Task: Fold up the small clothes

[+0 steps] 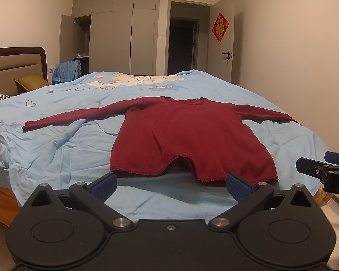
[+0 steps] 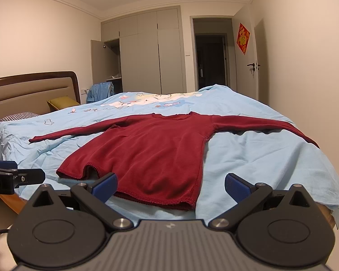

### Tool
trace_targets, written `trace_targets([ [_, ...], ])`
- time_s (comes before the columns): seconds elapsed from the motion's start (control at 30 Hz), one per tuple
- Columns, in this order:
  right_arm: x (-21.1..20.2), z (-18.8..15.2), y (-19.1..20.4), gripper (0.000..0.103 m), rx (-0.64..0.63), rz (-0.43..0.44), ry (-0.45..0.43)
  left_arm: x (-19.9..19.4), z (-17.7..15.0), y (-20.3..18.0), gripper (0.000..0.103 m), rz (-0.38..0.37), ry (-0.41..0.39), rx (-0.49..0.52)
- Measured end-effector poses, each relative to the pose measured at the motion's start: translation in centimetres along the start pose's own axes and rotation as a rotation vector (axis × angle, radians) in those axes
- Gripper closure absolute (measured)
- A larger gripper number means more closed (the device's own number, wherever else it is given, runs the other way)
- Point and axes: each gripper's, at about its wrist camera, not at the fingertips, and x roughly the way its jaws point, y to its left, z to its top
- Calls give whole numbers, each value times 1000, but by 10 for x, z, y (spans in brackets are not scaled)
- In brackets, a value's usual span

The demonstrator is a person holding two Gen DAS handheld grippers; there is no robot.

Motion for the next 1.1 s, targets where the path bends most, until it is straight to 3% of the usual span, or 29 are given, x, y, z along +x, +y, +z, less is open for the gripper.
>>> trace_targets([
  [1.1, 1, 0, -1, 0, 4, 3, 7, -1, -4, 1, 1, -1, 2, 3],
])
